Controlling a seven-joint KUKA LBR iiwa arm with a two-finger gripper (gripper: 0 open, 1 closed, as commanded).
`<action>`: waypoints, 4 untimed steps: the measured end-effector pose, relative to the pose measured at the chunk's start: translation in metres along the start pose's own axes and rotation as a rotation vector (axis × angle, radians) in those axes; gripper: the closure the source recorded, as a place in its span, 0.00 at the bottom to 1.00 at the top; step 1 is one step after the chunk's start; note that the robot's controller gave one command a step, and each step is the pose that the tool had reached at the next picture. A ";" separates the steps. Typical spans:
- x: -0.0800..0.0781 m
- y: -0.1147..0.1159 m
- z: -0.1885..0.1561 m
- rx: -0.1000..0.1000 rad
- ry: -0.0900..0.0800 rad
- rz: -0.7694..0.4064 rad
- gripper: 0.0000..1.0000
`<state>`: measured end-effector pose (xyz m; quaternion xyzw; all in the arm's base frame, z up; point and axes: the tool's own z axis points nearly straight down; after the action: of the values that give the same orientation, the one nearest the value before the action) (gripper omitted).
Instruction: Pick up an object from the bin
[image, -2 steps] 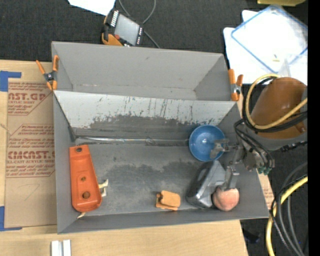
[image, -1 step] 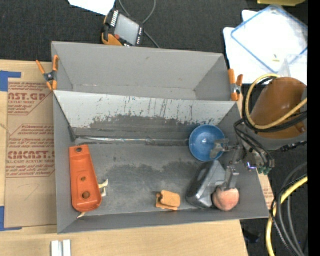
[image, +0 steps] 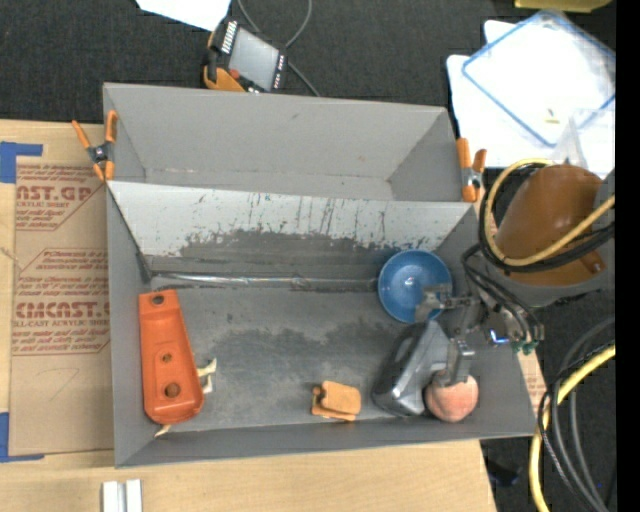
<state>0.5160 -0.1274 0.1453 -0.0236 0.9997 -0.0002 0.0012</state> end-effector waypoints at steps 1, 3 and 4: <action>0.007 -0.003 -0.001 -0.001 -0.001 -0.043 0.00; -0.058 0.013 0.072 0.001 -0.002 -0.155 1.00; -0.058 0.013 0.072 0.002 -0.003 -0.155 0.00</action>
Offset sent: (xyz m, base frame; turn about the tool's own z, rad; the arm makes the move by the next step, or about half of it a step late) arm 0.0354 0.0213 -0.0753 -0.1248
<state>0.5739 -0.1116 0.0732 -0.1007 0.9949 -0.0012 0.0029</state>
